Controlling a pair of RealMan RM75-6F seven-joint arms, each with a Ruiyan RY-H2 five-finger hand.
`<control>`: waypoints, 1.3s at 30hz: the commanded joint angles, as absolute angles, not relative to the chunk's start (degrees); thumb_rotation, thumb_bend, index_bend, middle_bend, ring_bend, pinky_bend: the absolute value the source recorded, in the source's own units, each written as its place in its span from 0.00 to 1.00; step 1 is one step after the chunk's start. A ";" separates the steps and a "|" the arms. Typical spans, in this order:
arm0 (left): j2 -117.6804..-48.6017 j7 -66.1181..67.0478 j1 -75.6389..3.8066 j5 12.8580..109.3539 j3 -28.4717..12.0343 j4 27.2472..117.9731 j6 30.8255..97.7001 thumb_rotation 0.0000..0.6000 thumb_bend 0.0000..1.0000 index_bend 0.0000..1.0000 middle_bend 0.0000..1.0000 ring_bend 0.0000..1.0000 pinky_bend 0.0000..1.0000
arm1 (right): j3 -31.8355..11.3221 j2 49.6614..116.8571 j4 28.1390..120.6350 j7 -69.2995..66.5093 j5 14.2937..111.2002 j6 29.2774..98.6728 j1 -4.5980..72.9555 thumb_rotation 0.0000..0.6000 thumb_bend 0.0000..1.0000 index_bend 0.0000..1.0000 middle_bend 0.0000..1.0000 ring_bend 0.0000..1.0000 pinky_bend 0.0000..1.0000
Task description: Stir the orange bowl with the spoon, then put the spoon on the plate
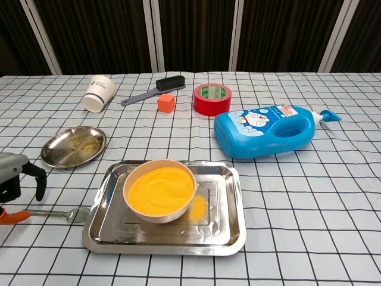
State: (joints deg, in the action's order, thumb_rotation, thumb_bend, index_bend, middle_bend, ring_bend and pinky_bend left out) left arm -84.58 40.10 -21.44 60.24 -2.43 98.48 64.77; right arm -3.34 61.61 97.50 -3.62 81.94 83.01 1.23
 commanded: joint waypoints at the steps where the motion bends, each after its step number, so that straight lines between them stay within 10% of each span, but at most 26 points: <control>1: -85.18 40.06 -21.83 59.77 -2.36 97.84 64.88 1.00 0.44 0.48 1.00 1.00 0.98 | -3.32 61.60 97.52 -3.69 81.93 83.00 1.22 1.00 0.31 0.00 0.00 0.00 0.00; 39: -86.00 38.77 -23.70 58.61 -0.14 97.53 66.45 1.00 0.55 0.51 1.00 1.00 0.98 | -3.40 61.45 97.56 -4.12 81.83 83.10 1.15 1.00 0.31 0.00 0.00 0.00 0.00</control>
